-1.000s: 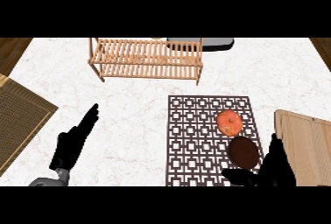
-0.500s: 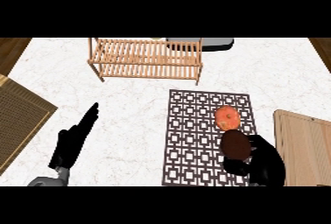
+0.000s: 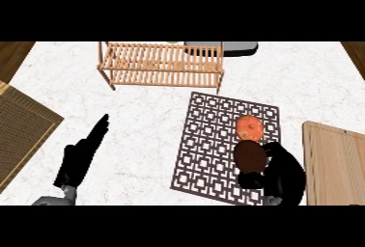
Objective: Pick the cupcake from the placemat and place it in the tiered shelf
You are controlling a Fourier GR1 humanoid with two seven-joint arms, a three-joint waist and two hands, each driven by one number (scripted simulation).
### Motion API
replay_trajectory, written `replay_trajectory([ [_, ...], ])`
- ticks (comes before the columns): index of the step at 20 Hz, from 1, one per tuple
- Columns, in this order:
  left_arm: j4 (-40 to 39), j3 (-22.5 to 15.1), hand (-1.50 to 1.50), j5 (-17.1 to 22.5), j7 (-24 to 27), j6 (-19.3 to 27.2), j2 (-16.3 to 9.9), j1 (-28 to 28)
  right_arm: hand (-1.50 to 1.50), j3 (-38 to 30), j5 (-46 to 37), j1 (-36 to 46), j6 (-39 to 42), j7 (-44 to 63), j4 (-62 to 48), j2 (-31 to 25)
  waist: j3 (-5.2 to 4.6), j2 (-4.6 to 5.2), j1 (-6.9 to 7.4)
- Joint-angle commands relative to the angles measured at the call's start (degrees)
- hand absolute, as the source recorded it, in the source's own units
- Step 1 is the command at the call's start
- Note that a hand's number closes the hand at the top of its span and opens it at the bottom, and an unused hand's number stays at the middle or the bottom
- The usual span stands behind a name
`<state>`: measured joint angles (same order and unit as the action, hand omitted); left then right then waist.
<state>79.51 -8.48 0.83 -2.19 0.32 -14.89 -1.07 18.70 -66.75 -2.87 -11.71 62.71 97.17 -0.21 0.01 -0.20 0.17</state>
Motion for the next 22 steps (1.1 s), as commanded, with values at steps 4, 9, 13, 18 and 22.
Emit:
replay_trajectory([
  [4, -0.8, -1.2, 0.0, -0.7, -0.5, -1.0, 0.3, -0.6, 1.5, 17.0, -0.2, 12.7, 16.0, 4.4, -6.8, 0.2, -0.14, 0.48, 2.68],
  [9, -3.5, -0.2, 0.0, -1.4, 1.6, -0.4, 1.1, 0.1, 1.5, 25.3, 3.7, 21.8, 20.5, 20.3, 2.6, 0.2, -0.1, 0.07, 0.67],
  [13, 0.0, 1.6, 0.0, 0.9, -2.5, -1.7, 0.0, -1.8, 1.5, 18.9, 0.0, 27.2, 27.8, 19.3, 7.5, 0.2, -0.09, -0.12, -0.02],
  [18, -1.8, 1.3, 0.0, -0.6, 0.7, -1.4, -0.2, 0.5, 1.5, 15.9, -3.7, 35.7, 26.2, 19.9, 13.5, 0.2, -0.12, -0.19, 0.12],
  [22, -1.2, 0.0, 0.0, -2.0, 0.4, -0.2, 1.1, 0.9, 1.5, 12.3, -3.0, 44.9, 25.8, 21.6, 13.0, 0.2, -0.14, -0.22, 0.78],
])
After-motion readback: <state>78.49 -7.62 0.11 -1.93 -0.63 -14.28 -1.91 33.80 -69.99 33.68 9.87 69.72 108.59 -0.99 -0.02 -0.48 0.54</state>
